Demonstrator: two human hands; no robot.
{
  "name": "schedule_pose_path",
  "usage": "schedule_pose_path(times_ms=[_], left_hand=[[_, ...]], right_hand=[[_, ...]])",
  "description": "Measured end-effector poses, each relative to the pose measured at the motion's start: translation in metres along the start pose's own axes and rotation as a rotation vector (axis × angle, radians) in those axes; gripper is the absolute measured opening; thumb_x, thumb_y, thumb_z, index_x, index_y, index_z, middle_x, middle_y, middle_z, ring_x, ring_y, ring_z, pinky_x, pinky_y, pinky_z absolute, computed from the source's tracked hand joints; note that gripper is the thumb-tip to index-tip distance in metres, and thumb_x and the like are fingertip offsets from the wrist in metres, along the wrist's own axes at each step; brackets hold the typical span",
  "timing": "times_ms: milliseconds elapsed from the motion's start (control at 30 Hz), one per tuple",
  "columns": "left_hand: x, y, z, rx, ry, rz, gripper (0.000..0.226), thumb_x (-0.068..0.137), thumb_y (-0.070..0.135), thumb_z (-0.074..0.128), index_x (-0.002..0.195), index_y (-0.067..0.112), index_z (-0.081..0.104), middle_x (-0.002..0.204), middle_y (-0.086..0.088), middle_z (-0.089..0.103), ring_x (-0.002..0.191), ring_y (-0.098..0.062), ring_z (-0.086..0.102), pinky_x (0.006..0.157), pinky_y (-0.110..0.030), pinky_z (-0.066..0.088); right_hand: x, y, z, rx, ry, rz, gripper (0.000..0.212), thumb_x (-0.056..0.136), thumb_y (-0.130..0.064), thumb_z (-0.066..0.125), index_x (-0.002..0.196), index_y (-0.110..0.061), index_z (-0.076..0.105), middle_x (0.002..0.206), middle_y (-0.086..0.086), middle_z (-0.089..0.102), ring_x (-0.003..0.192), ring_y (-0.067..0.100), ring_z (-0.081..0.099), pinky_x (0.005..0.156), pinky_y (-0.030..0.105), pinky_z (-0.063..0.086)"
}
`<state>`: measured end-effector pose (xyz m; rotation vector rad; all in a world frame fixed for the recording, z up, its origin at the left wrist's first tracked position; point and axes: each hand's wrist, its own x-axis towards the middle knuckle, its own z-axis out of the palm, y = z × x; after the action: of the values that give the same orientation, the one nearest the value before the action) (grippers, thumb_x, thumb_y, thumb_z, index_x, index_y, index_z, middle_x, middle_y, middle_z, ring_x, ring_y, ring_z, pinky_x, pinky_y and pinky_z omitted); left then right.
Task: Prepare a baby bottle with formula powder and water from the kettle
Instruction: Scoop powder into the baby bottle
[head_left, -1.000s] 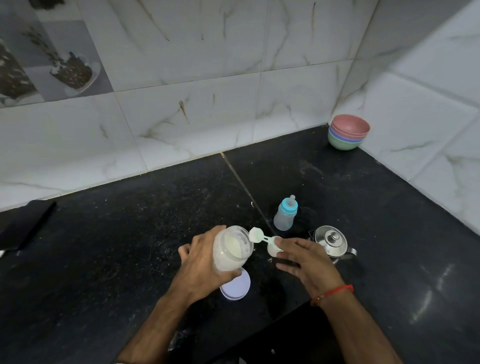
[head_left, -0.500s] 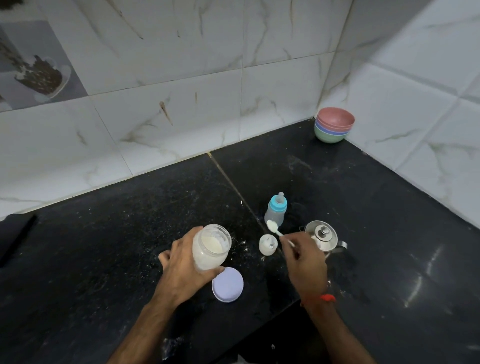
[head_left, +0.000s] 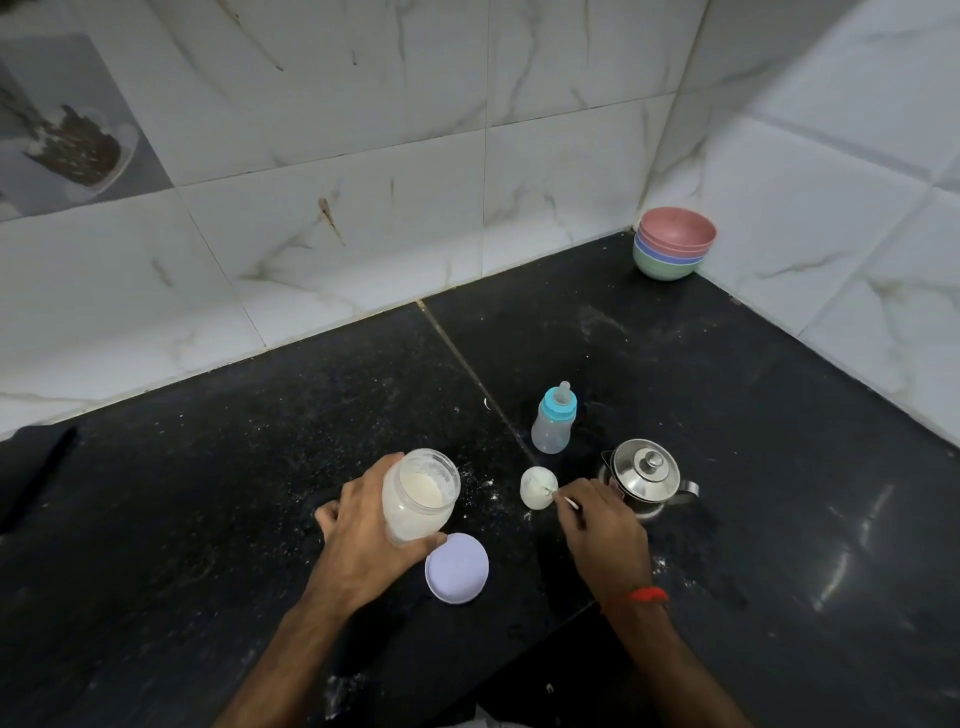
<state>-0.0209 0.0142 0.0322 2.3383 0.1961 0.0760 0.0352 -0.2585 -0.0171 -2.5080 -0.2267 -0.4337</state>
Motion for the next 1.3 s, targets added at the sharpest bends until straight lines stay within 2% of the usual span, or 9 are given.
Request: schedule_pose_path(times_ms=[100, 233, 367, 567, 733, 833, 1000, 1133, 1300], left_hand=[[0.001, 0.005, 0.002, 0.005, 0.013, 0.011, 0.100, 0.057, 0.052, 0.096, 0.114, 0.081, 0.020, 0.116, 0.044, 0.042, 0.118, -0.001, 0.037, 0.111, -0.044, 0.020], [0.001, 0.001, 0.007, 0.005, 0.003, 0.014, 0.098, 0.056, 0.059, 0.095, 0.125, 0.069, 0.027, 0.122, 0.044, 0.041, 0.124, -0.001, 0.036, 0.111, -0.042, 0.019], [0.004, 0.000, 0.012, 0.000, -0.012, 0.024, 0.097, 0.055, 0.062, 0.094, 0.126, 0.070, 0.028, 0.127, 0.044, 0.041, 0.126, 0.001, 0.034, 0.114, -0.044, 0.019], [0.009, -0.011, 0.023, -0.037, 0.023, 0.003, 0.107, 0.058, 0.054, 0.094, 0.144, 0.050, 0.031, 0.139, 0.026, 0.044, 0.135, -0.008, 0.036, 0.116, -0.045, 0.021], [0.023, -0.017, 0.028, -0.181, 0.097, -0.047, 0.101, 0.061, 0.039, 0.099, 0.133, 0.056, 0.029, 0.130, 0.039, 0.047, 0.131, -0.004, 0.045, 0.119, -0.047, 0.025], [0.032, -0.021, 0.036, -0.232, 0.113, -0.126, 0.102, 0.061, 0.040, 0.100, 0.137, 0.048, 0.033, 0.130, 0.033, 0.050, 0.132, -0.009, 0.047, 0.123, -0.052, 0.028], [0.036, -0.026, 0.047, -0.224, 0.083, -0.151, 0.114, 0.063, 0.042, 0.099, 0.152, 0.033, 0.028, 0.135, 0.037, 0.045, 0.142, -0.019, 0.046, 0.125, -0.049, 0.019], [0.030, -0.027, 0.045, -0.193, 0.050, -0.223, 0.155, 0.046, 0.067, 0.093, 0.163, 0.029, -0.002, 0.171, 0.010, 0.022, 0.155, -0.019, 0.029, 0.123, -0.049, 0.009], [0.011, -0.027, 0.043, -0.156, 0.113, -0.185, 0.163, 0.039, 0.078, 0.088, 0.162, 0.036, -0.013, 0.174, 0.011, -0.009, 0.161, -0.020, 0.003, 0.124, -0.057, 0.007]], right_hand=[[0.006, -0.003, -0.006, 0.173, 0.003, 0.146, 0.011, 0.090, -0.017, 0.077, 0.083, -0.020, 0.069, 0.075, -0.012, 0.064, 0.066, 0.009, 0.057, 0.059, 0.029, 0.048], [0.016, -0.029, -0.016, 0.535, 0.031, 0.337, 0.009, 0.089, -0.014, 0.078, 0.084, -0.021, 0.073, 0.077, -0.010, 0.074, 0.071, 0.008, 0.068, 0.067, 0.024, 0.053], [0.022, -0.067, -0.011, 0.692, -0.162, 0.311, 0.007, 0.087, -0.017, 0.080, 0.083, -0.020, 0.077, 0.078, -0.005, 0.076, 0.074, 0.012, 0.071, 0.072, 0.028, 0.057], [0.036, -0.093, 0.006, 0.545, -0.431, 0.234, 0.025, 0.084, -0.030, 0.083, 0.104, -0.019, 0.072, 0.074, -0.007, 0.064, 0.068, 0.005, 0.059, 0.072, 0.026, 0.055], [0.072, -0.064, -0.023, 0.461, -0.136, 0.206, 0.026, 0.081, -0.022, 0.086, 0.101, -0.018, 0.069, 0.073, -0.004, 0.058, 0.067, 0.008, 0.056, 0.067, 0.017, 0.044], [0.097, -0.038, -0.033, 0.229, -0.051, 0.217, 0.049, 0.083, -0.030, 0.081, 0.126, -0.019, 0.060, 0.106, 0.003, 0.059, 0.099, 0.024, 0.058, 0.087, 0.036, 0.051], [0.131, -0.023, -0.038, -0.121, -0.344, 0.284, 0.093, 0.084, -0.051, 0.077, 0.157, -0.021, 0.028, 0.152, 0.009, 0.047, 0.138, 0.033, 0.047, 0.110, 0.052, 0.040], [0.145, -0.024, -0.028, -0.167, -0.452, 0.248, 0.082, 0.084, -0.049, 0.075, 0.152, -0.026, 0.034, 0.147, 0.003, 0.055, 0.133, 0.031, 0.052, 0.110, 0.053, 0.037], [0.150, -0.024, -0.024, -0.250, -0.498, 0.185, 0.042, 0.092, -0.043, 0.067, 0.128, -0.024, 0.055, 0.125, 0.003, 0.067, 0.113, 0.027, 0.062, 0.107, 0.049, 0.039]])
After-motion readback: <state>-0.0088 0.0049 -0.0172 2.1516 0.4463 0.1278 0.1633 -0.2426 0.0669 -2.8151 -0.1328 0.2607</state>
